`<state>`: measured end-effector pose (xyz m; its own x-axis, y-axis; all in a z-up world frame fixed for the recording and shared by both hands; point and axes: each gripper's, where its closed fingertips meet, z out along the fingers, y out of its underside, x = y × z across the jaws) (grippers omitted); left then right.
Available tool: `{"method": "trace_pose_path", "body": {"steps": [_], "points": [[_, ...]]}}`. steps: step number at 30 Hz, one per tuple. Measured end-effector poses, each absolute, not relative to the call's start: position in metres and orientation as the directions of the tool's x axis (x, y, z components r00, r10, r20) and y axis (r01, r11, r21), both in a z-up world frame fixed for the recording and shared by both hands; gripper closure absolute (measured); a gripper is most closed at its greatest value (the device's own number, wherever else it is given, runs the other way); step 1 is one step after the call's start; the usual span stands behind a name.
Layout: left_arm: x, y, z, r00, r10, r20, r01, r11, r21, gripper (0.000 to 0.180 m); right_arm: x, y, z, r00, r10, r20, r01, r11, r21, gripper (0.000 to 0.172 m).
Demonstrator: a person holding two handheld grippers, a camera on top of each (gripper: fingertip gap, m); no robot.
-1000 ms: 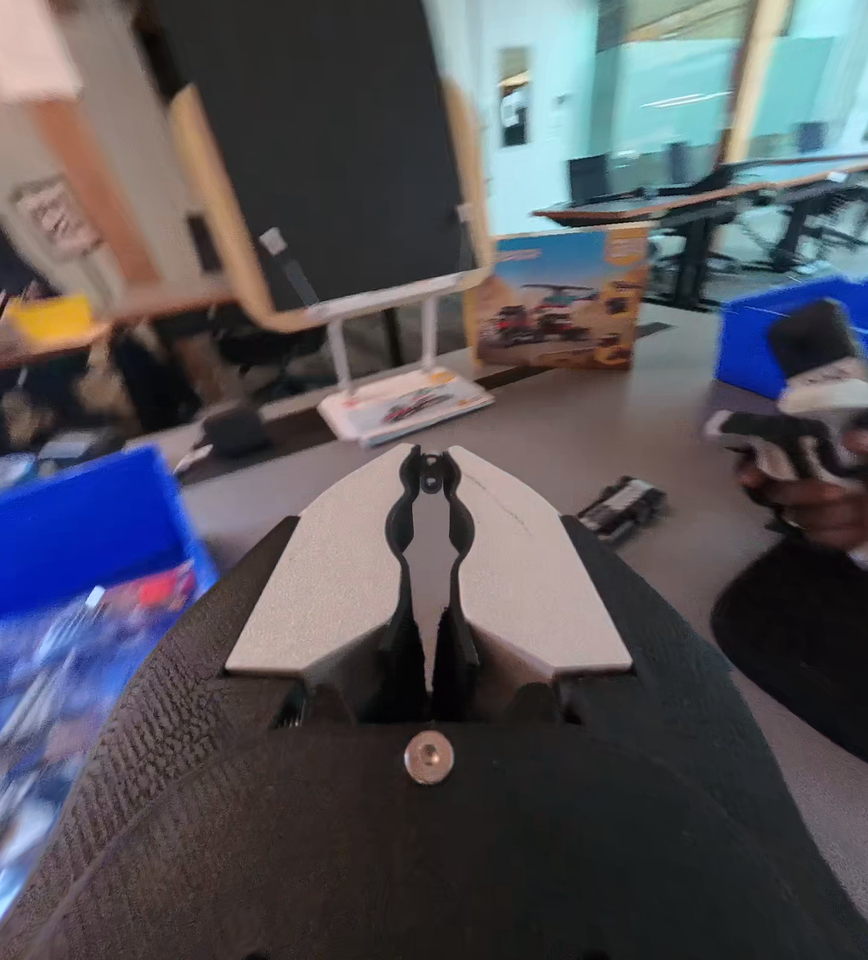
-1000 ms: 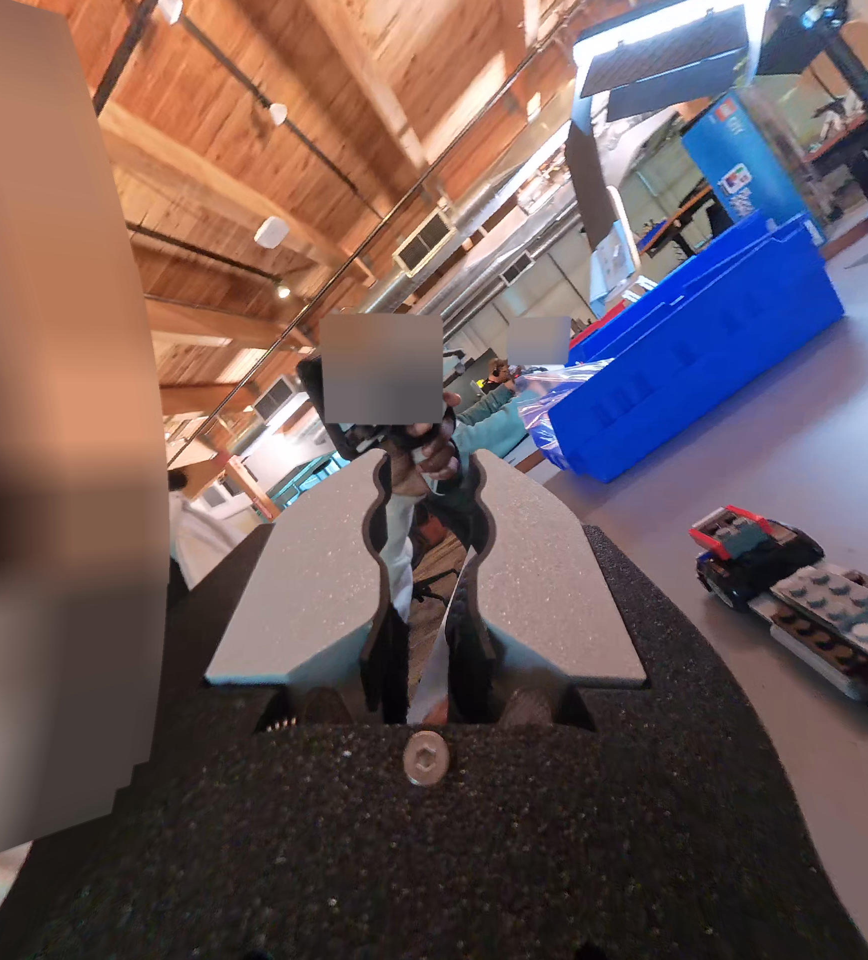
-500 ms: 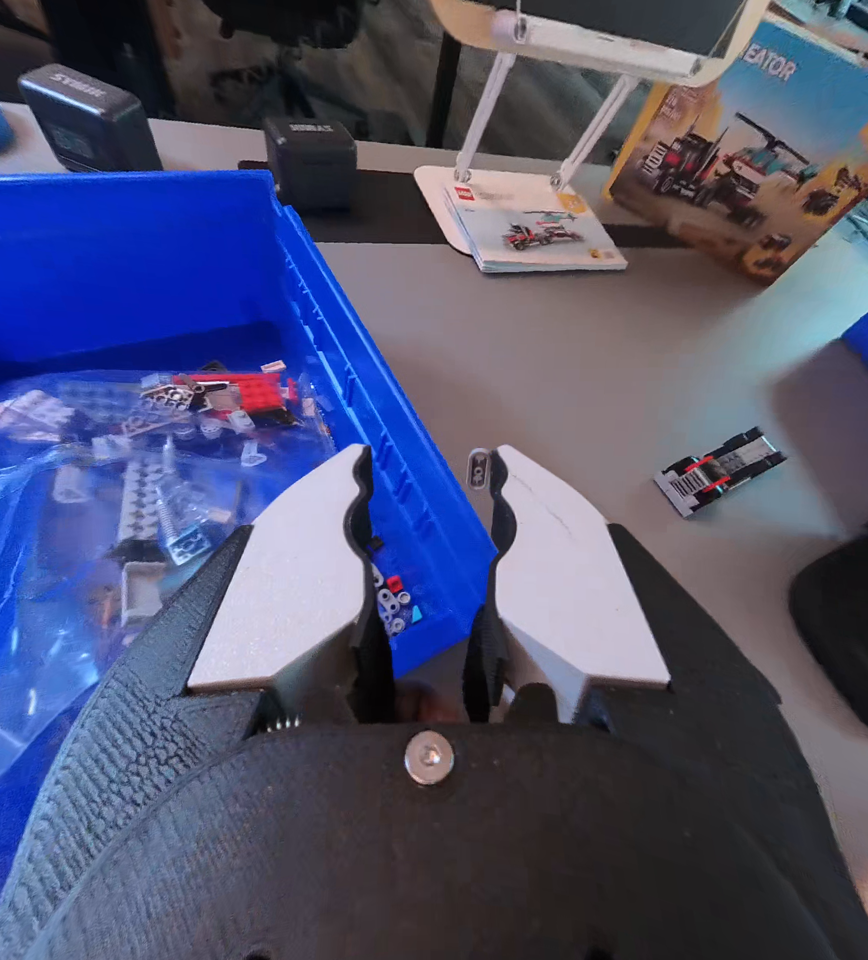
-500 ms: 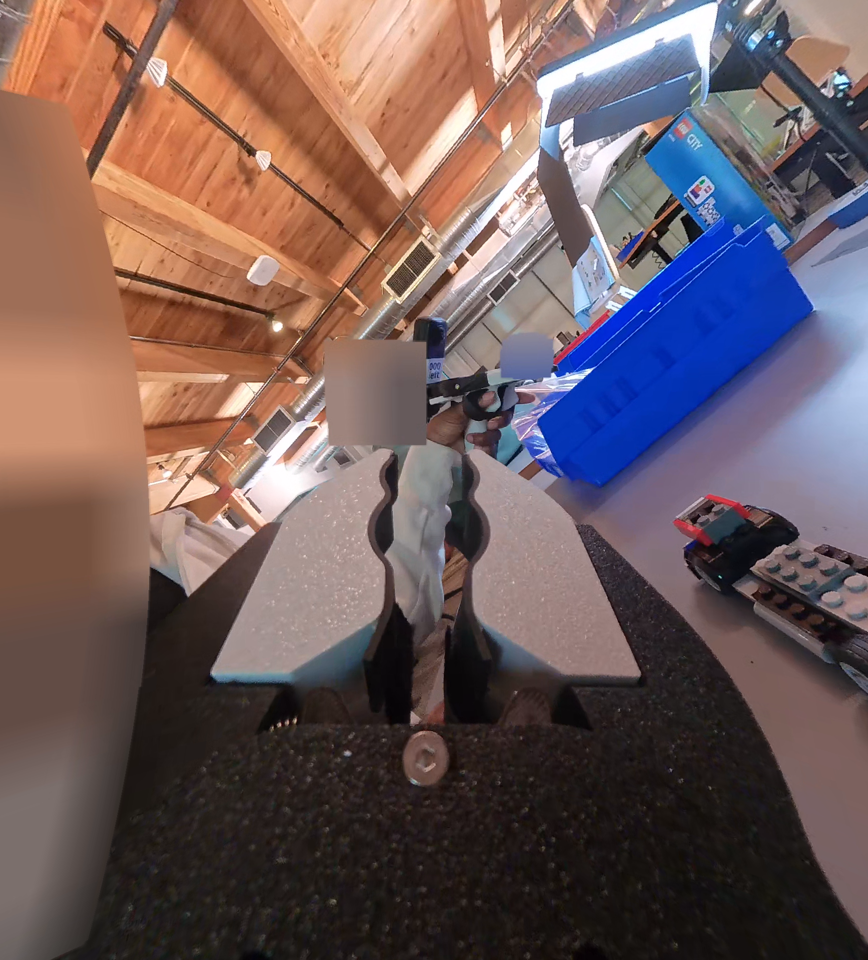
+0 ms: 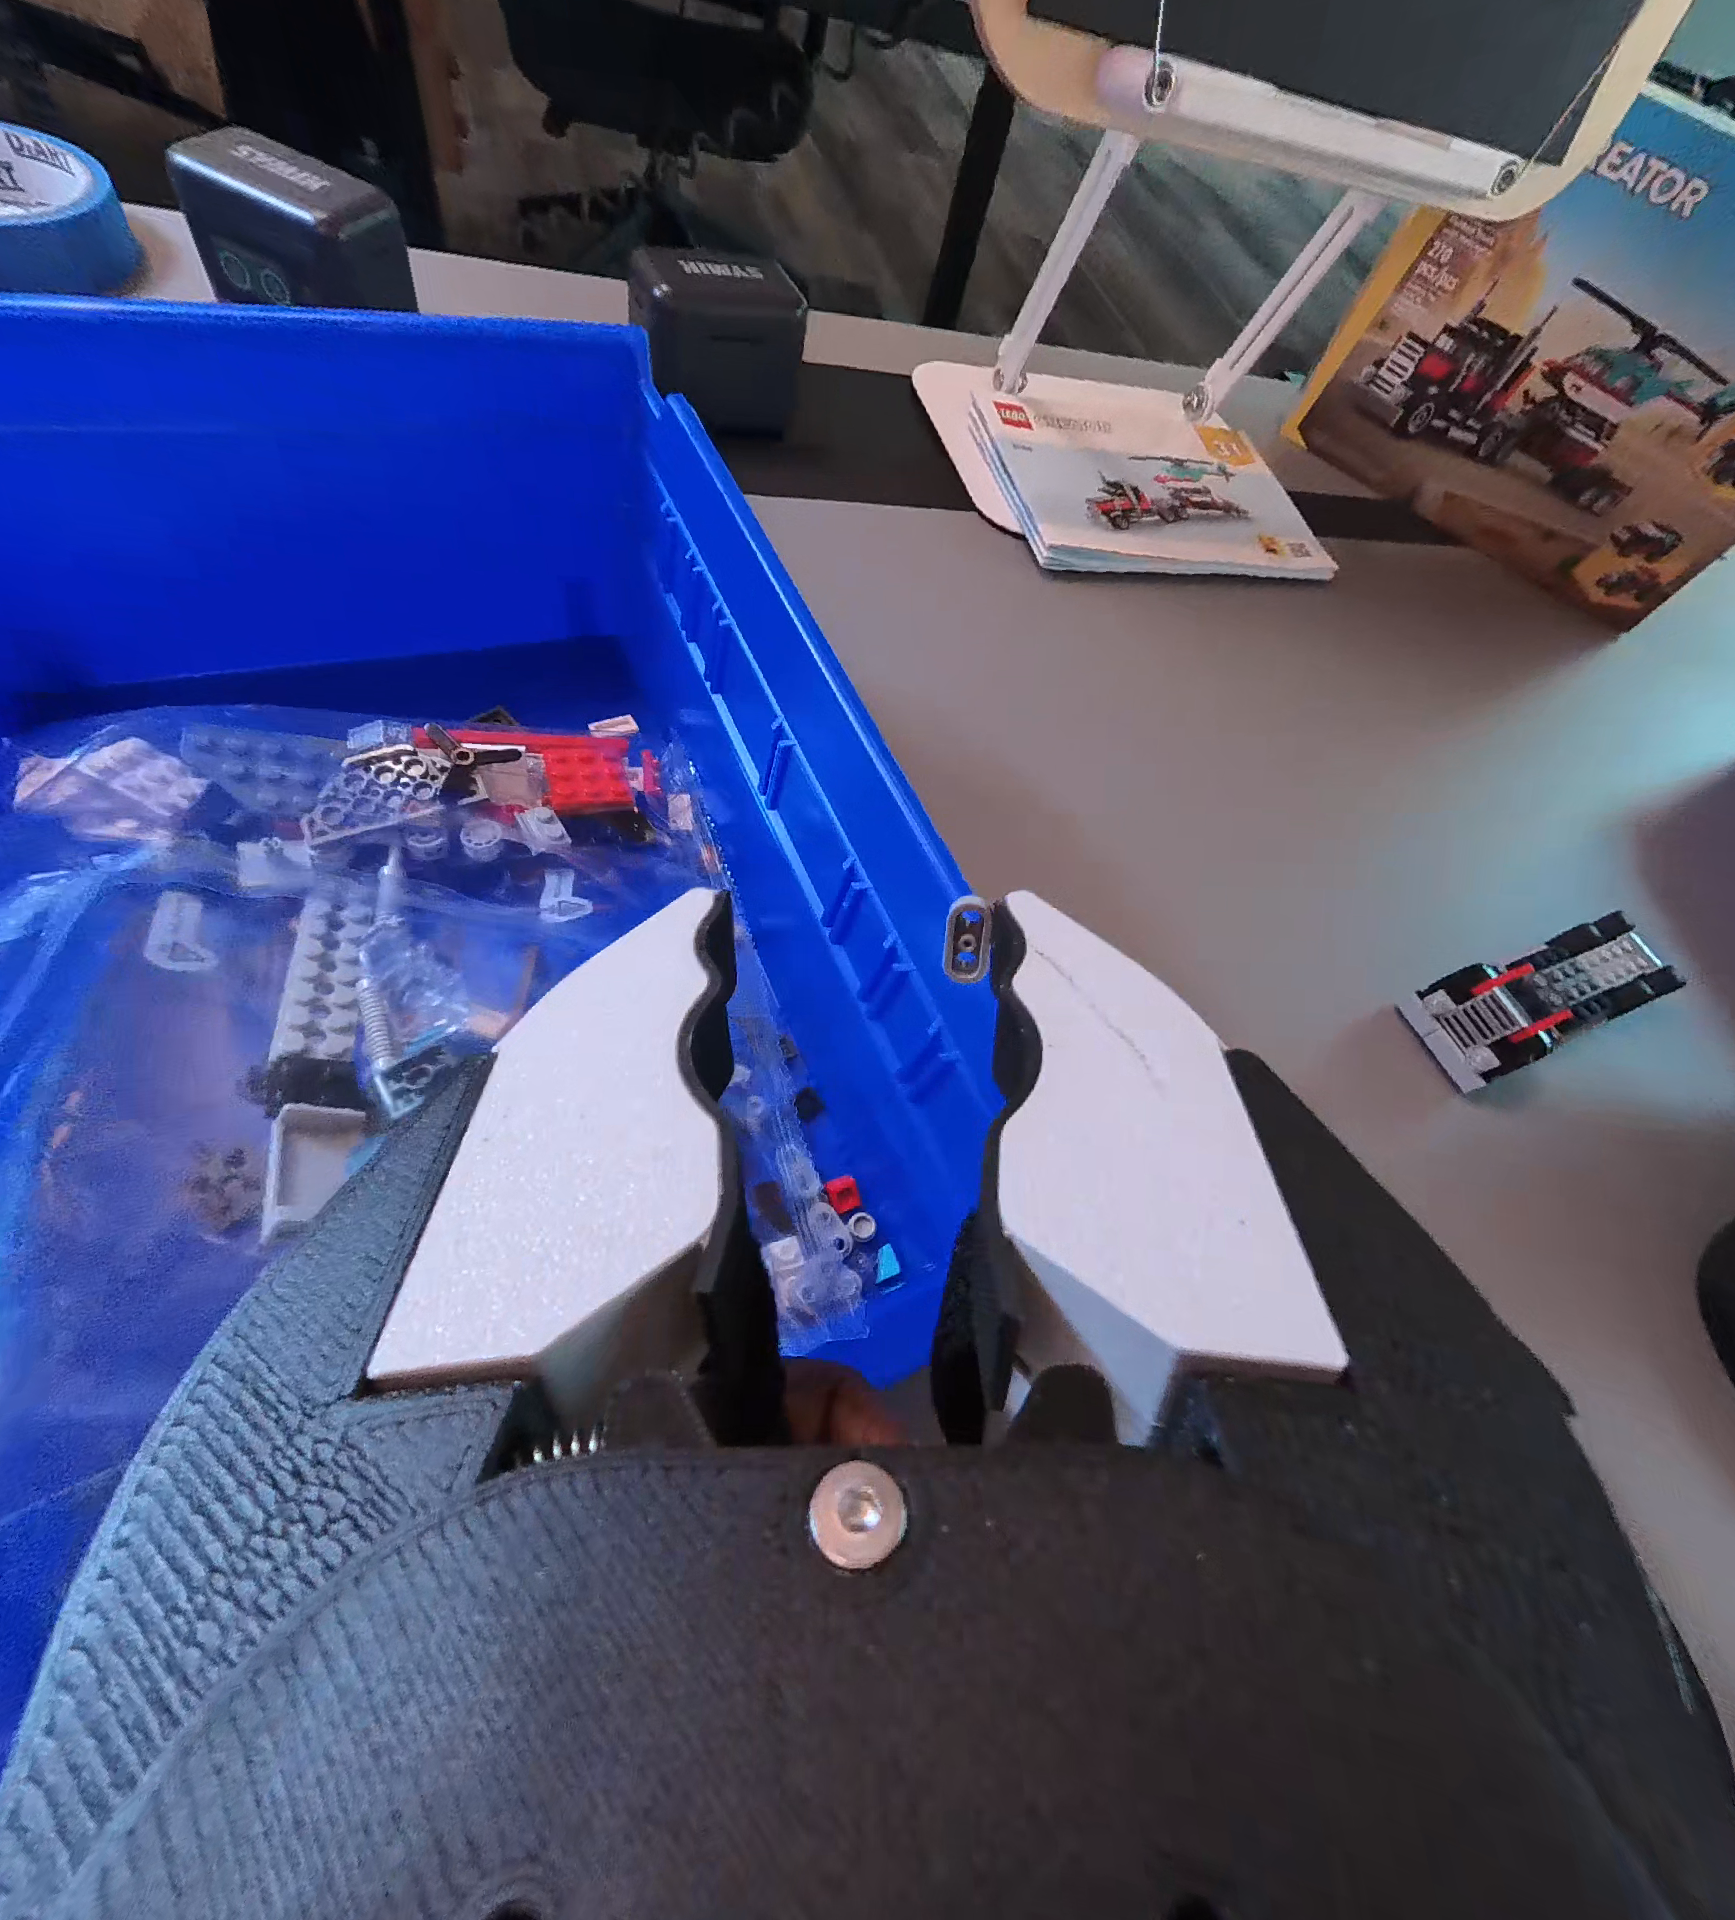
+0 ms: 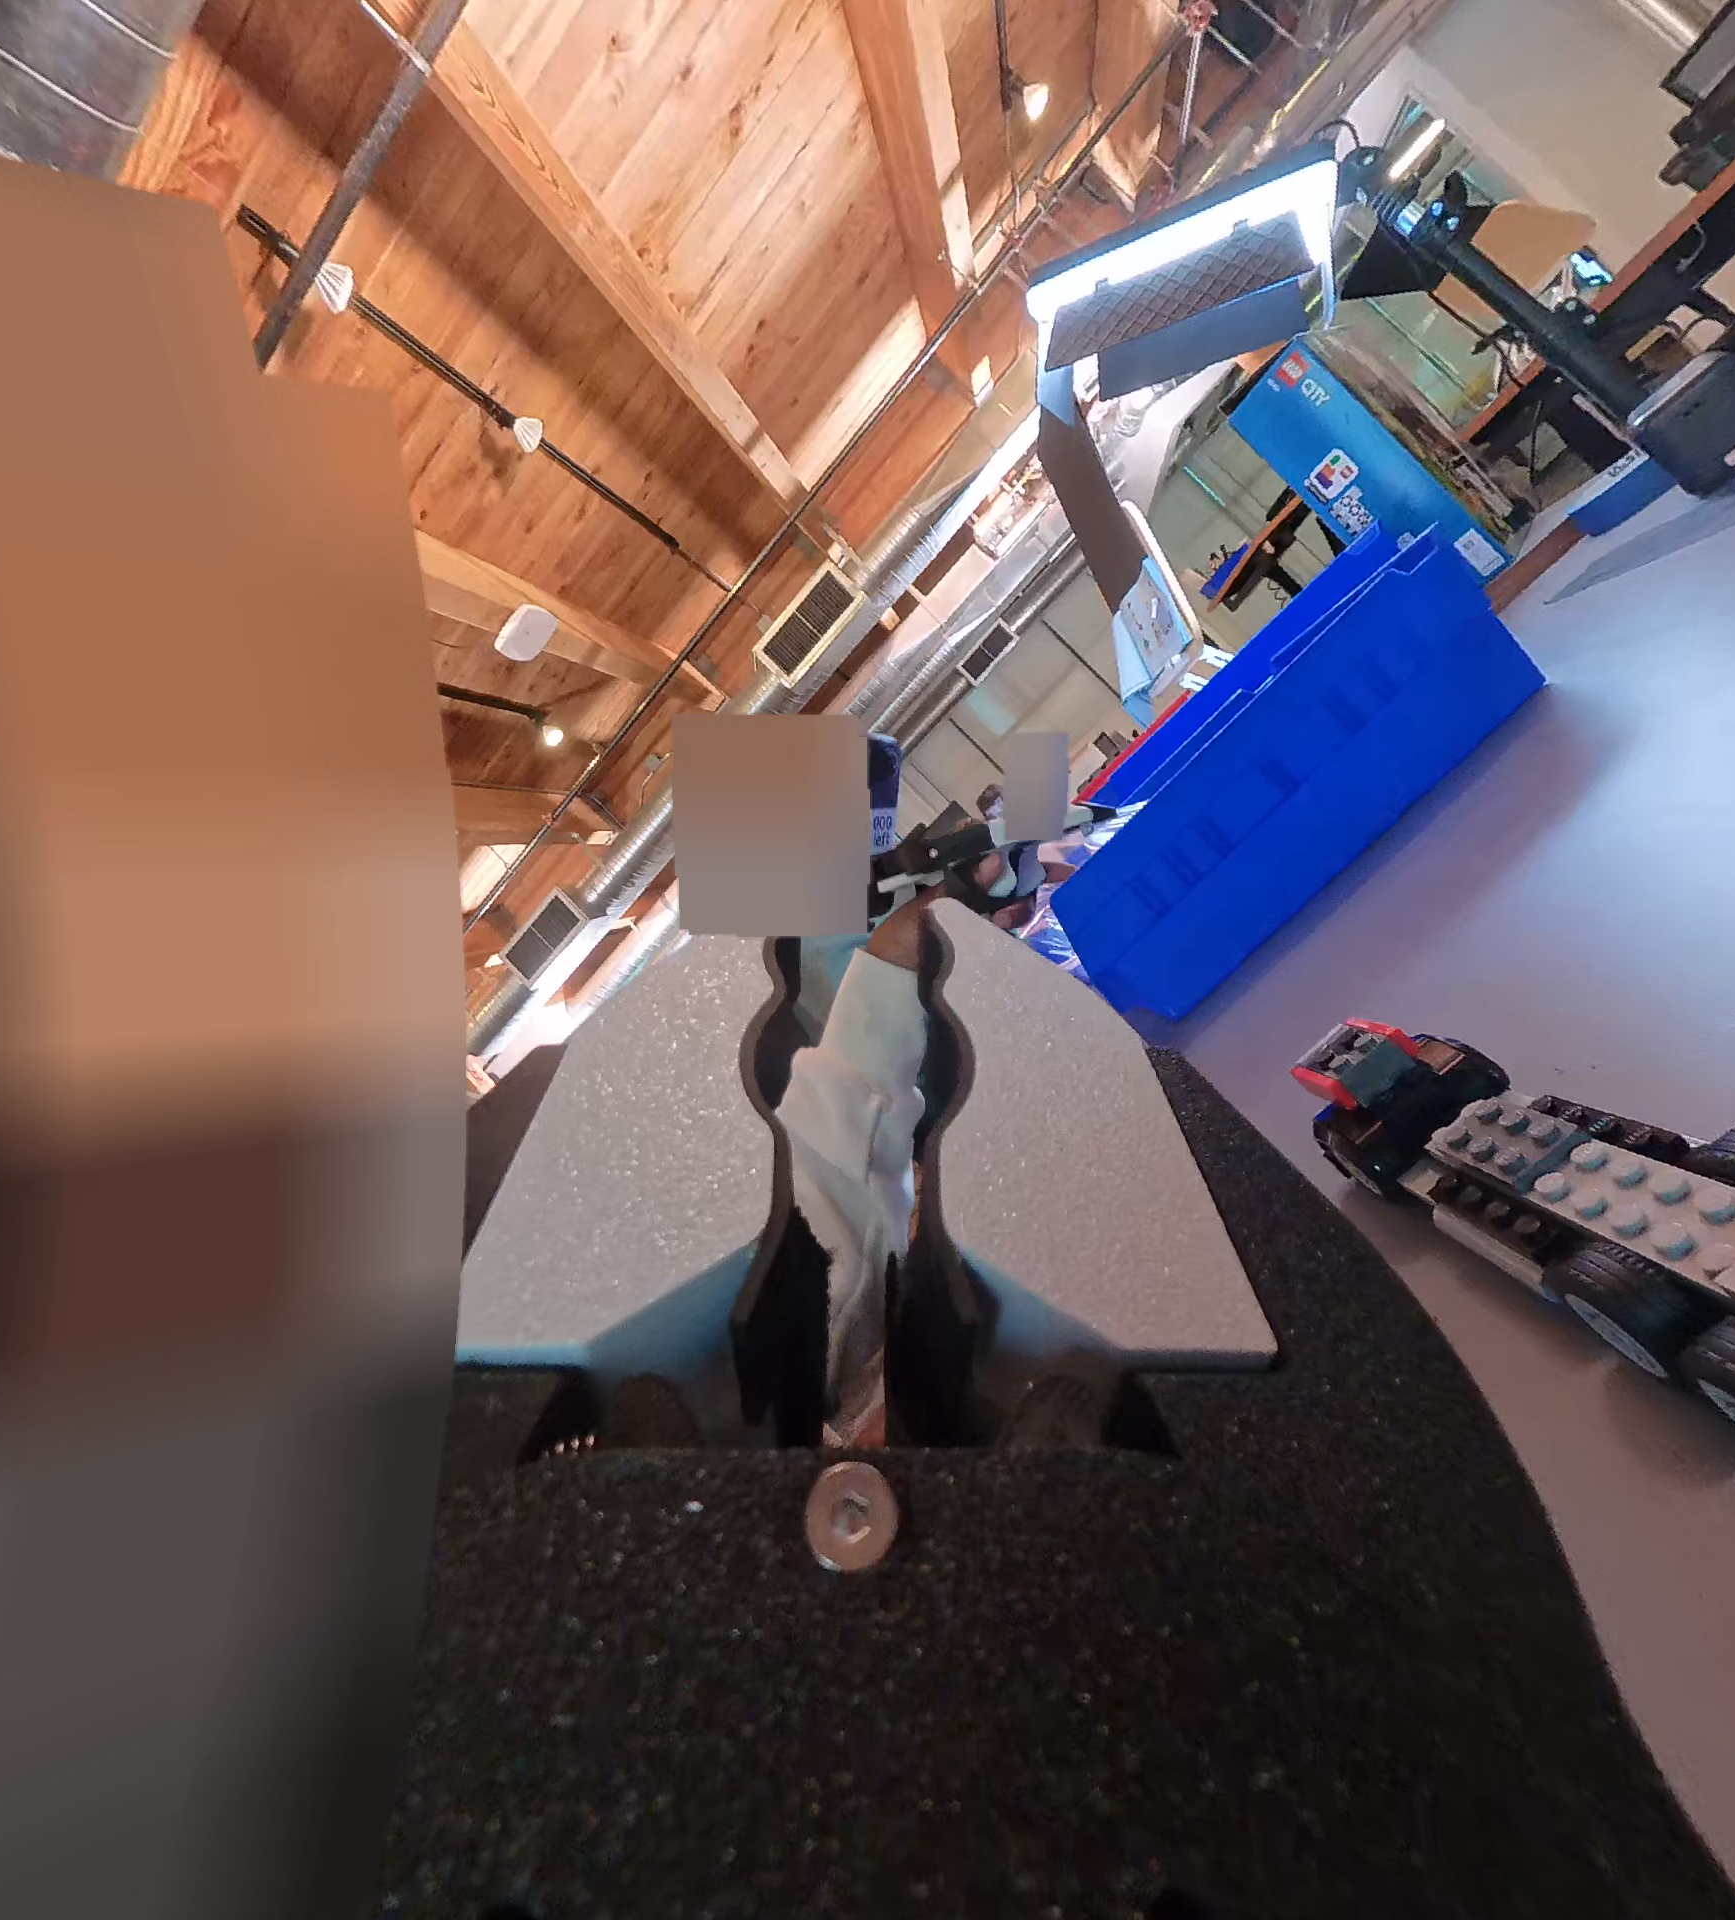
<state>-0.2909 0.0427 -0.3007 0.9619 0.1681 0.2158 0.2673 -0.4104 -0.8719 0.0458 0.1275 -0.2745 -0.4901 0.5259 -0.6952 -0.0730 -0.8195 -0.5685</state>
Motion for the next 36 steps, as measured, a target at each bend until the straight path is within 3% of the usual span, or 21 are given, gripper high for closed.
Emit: {"method": "trace_pose_path", "body": {"steps": [5, 9, 13, 18, 22, 25, 27, 30, 32, 36], "points": [[-0.292, 0.041, -0.313, 0.968, 0.211, 0.139, 0.220, -0.437, -0.872, 0.133, 0.047, 0.131, -0.277, -0.449, 0.569, -0.689, -0.087, -0.795, -0.600, 0.152], [-0.273, 0.047, -0.302, 0.953, 0.115, 0.279, 0.302, -0.351, -0.886, 0.137, 0.045, 0.128, -0.278, -0.446, 0.573, -0.687, -0.071, -0.789, -0.611, 0.152], [-0.285, 0.046, -0.289, 0.960, 0.152, 0.235, 0.270, -0.286, -0.919, 0.138, 0.046, 0.127, -0.276, -0.455, 0.579, -0.676, -0.076, -0.782, -0.619, 0.152], [-0.196, 0.074, -0.226, 0.971, -0.232, 0.060, 0.049, -0.051, -0.997, 0.138, 0.046, 0.121, -0.272, -0.433, 0.687, -0.583, -0.112, -0.683, -0.722, 0.143], [-0.098, 0.109, -0.257, 0.862, -0.502, -0.067, -0.122, -0.078, -0.990, 0.138, 0.035, 0.118, -0.275, -0.339, 0.832, -0.440, -0.116, -0.501, -0.858, 0.119], [-0.052, 0.129, -0.308, 0.760, -0.646, -0.071, -0.248, -0.188, -0.950, 0.127, 0.013, 0.118, -0.269, -0.235, 0.950, -0.205, -0.046, -0.221, -0.974, 0.090], [-0.041, 0.141, -0.335, 0.721, -0.688, -0.085, -0.326, -0.229, -0.917, 0.116, -0.006, 0.118, -0.258, -0.217, 0.976, -0.009, 0.054, 0.003, -0.999, 0.069], [-0.031, 0.147, -0.352, 0.684, -0.729, -0.033, -0.302, -0.242, -0.922, 0.103, -0.035, 0.116, -0.247, -0.265, 0.946, 0.188, 0.148, 0.233, -0.961, 0.025], [-0.030, 0.142, -0.357, 0.667, -0.745, -0.006, -0.266, -0.230, -0.936, 0.092, -0.049, 0.108, -0.255, -0.364, 0.908, 0.208, 0.134, 0.272, -0.953, 0.024], [-0.040, 0.140, -0.344, 0.688, -0.722, -0.079, -0.238, -0.122, -0.964, 0.064, -0.062, 0.113, -0.295, -0.352, 0.918, 0.181, 0.006, 0.196, -0.981, 0.034]]}}
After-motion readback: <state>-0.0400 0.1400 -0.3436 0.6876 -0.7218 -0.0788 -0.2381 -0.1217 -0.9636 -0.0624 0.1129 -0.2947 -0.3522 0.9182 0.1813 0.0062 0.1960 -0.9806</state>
